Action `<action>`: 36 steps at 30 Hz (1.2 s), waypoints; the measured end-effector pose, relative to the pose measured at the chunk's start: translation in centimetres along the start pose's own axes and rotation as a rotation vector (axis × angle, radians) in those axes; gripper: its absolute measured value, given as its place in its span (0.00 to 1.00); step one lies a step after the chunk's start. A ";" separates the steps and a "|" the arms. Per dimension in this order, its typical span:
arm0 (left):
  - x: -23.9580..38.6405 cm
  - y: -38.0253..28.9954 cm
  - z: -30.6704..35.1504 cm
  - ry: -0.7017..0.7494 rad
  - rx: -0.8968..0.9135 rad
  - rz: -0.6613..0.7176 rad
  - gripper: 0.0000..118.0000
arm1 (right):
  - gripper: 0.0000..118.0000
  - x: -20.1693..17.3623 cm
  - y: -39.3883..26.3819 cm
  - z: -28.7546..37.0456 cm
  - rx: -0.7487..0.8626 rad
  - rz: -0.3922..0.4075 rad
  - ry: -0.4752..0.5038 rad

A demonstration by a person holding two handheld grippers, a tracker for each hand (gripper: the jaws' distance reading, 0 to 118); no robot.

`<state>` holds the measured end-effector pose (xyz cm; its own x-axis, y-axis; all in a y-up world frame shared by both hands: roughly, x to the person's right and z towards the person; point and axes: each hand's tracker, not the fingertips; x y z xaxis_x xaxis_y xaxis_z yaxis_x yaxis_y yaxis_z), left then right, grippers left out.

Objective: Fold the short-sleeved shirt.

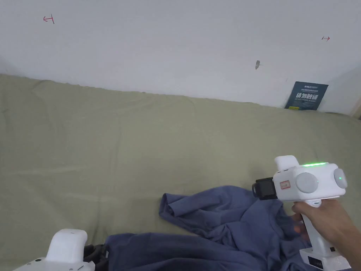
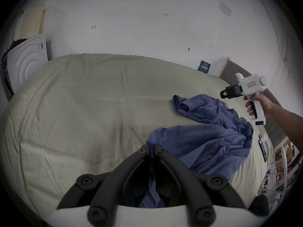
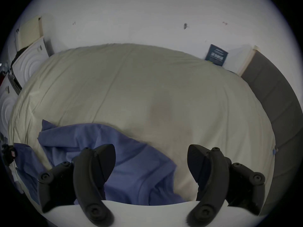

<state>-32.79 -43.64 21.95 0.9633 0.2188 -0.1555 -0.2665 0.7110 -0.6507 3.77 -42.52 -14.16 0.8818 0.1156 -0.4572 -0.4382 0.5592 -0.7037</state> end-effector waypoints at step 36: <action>0.4 13.7 11.2 -0.006 0.303 0.119 0.00 | 0.05 2.5 1.7 32.0 0.441 -0.096 0.025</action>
<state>-36.43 -26.33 21.26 0.9247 0.3157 -0.2127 -0.3758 0.8465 -0.3771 10.82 -15.01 0.96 0.9082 0.0291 -0.4175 -0.2332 0.8636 -0.4471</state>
